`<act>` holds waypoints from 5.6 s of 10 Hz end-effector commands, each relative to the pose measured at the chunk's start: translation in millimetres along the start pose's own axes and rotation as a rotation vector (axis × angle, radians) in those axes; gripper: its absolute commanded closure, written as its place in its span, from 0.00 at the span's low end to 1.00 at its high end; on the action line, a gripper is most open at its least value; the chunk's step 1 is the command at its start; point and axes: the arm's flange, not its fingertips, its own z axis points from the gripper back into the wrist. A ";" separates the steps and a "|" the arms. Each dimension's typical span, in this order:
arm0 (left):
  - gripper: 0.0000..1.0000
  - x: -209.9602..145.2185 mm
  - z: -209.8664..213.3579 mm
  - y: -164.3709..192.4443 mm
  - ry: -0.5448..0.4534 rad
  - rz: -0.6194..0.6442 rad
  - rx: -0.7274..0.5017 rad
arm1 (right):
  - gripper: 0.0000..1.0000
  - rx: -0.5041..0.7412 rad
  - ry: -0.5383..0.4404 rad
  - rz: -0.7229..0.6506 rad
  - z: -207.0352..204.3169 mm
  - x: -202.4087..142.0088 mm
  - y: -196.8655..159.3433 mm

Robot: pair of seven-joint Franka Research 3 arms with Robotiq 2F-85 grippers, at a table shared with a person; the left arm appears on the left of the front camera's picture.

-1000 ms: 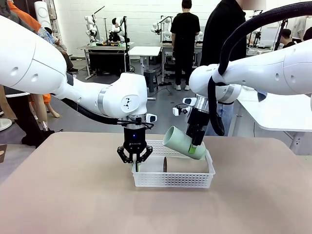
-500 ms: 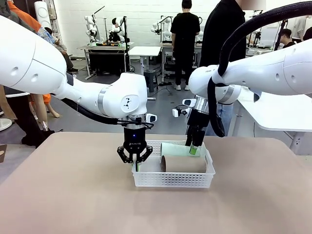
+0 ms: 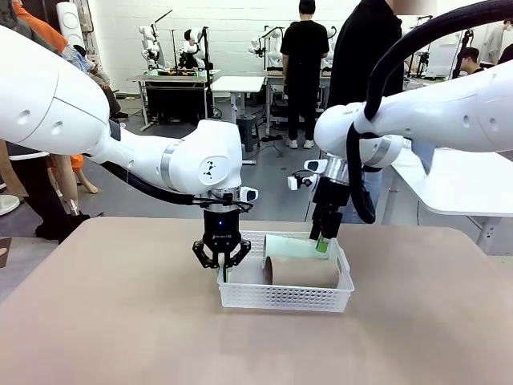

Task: Clean and organize the cups into the basket.
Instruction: Pick up the Reusable plastic cup from the right side of the table and stack it inside the Organizing basket in the center of the table.

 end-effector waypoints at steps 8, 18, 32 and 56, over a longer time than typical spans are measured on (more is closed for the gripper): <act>1.00 -0.3 0.0 3.6 0.006 -0.013 0.005 | 0.00 -0.246 -0.800 0.305 152.4 -317.5 227.9; 1.00 -0.3 0.0 3.6 0.006 -0.013 0.005 | 0.00 -0.312 -1.197 0.202 83.1 -475.4 129.8; 1.00 -0.3 0.0 3.6 0.006 -0.013 0.005 | 0.00 -0.280 -1.185 0.253 80.2 -486.9 126.0; 1.00 -0.3 0.0 3.6 0.006 -0.013 0.005 | 0.00 -0.184 -0.871 0.200 -39.7 -426.1 71.2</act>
